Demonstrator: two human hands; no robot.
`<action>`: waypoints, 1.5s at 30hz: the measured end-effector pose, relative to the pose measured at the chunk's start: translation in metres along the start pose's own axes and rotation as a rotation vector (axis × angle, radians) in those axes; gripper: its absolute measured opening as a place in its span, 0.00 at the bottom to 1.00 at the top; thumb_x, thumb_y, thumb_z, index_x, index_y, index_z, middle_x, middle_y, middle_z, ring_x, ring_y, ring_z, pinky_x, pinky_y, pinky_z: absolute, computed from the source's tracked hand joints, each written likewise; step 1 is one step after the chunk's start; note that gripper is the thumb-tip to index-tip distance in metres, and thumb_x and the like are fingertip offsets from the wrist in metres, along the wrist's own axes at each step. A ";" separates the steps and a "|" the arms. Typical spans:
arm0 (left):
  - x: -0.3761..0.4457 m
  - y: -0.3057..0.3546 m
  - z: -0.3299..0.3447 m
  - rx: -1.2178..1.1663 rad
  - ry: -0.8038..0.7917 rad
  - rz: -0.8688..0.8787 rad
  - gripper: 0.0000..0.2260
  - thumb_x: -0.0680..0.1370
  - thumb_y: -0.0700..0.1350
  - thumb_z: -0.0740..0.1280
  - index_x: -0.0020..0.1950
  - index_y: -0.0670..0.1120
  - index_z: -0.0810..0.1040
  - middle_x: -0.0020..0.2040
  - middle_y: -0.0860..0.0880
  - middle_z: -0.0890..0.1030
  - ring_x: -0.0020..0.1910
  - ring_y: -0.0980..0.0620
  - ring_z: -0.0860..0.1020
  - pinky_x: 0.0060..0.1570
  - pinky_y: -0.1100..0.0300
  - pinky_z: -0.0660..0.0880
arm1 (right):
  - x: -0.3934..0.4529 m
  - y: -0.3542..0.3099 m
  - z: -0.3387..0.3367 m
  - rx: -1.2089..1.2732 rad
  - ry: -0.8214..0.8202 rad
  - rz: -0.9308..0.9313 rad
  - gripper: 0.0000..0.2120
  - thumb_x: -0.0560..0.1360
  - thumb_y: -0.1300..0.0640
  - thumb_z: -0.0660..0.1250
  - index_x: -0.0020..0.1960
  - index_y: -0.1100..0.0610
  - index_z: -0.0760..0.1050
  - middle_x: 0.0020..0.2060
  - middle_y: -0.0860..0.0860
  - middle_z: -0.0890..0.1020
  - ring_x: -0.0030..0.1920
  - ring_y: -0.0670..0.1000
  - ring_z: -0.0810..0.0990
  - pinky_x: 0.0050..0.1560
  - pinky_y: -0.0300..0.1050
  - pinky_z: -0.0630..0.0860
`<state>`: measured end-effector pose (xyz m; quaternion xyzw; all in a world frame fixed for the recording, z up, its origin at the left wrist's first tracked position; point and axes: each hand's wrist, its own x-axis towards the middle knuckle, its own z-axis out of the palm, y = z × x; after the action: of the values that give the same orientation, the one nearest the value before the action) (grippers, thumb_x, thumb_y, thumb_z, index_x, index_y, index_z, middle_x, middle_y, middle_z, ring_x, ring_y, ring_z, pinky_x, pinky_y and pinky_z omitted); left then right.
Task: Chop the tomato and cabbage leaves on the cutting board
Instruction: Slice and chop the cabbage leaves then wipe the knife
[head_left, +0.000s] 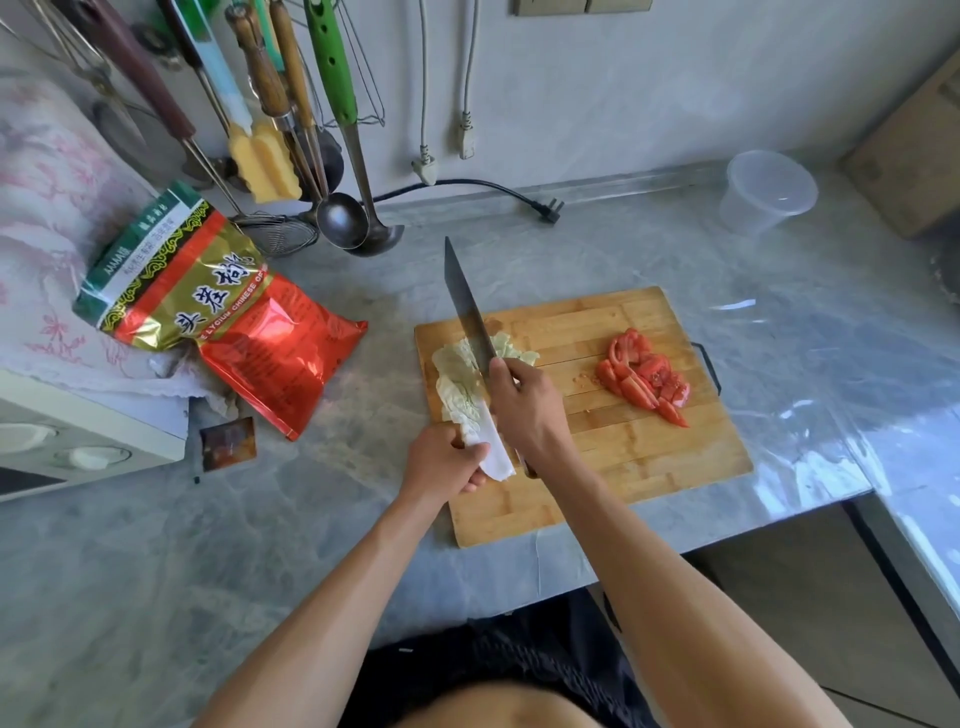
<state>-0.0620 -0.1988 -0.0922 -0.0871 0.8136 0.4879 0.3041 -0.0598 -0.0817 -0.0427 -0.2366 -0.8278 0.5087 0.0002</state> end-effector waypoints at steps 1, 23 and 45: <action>0.000 0.000 -0.001 0.012 -0.010 -0.005 0.09 0.75 0.44 0.70 0.40 0.39 0.76 0.31 0.43 0.84 0.33 0.45 0.84 0.40 0.50 0.83 | -0.004 0.002 -0.005 0.020 0.014 -0.011 0.20 0.83 0.50 0.57 0.38 0.62 0.72 0.28 0.56 0.72 0.29 0.49 0.69 0.29 0.47 0.66; 0.027 0.043 -0.023 1.387 -0.362 0.893 0.27 0.68 0.41 0.70 0.67 0.52 0.75 0.69 0.49 0.72 0.69 0.48 0.68 0.71 0.51 0.63 | -0.053 0.056 -0.075 0.072 0.114 0.078 0.20 0.84 0.50 0.58 0.37 0.60 0.71 0.29 0.53 0.77 0.27 0.51 0.73 0.29 0.49 0.73; 0.035 0.094 -0.024 0.618 0.461 1.621 0.10 0.81 0.38 0.64 0.59 0.42 0.83 0.58 0.45 0.83 0.56 0.45 0.80 0.56 0.52 0.75 | -0.063 0.059 -0.089 0.255 0.178 0.186 0.20 0.84 0.51 0.58 0.40 0.64 0.72 0.30 0.54 0.78 0.27 0.51 0.74 0.28 0.46 0.73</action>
<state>-0.1415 -0.1658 -0.0348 0.5042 0.7610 0.2824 -0.2947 0.0404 -0.0093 -0.0346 -0.3542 -0.7278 0.5846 0.0563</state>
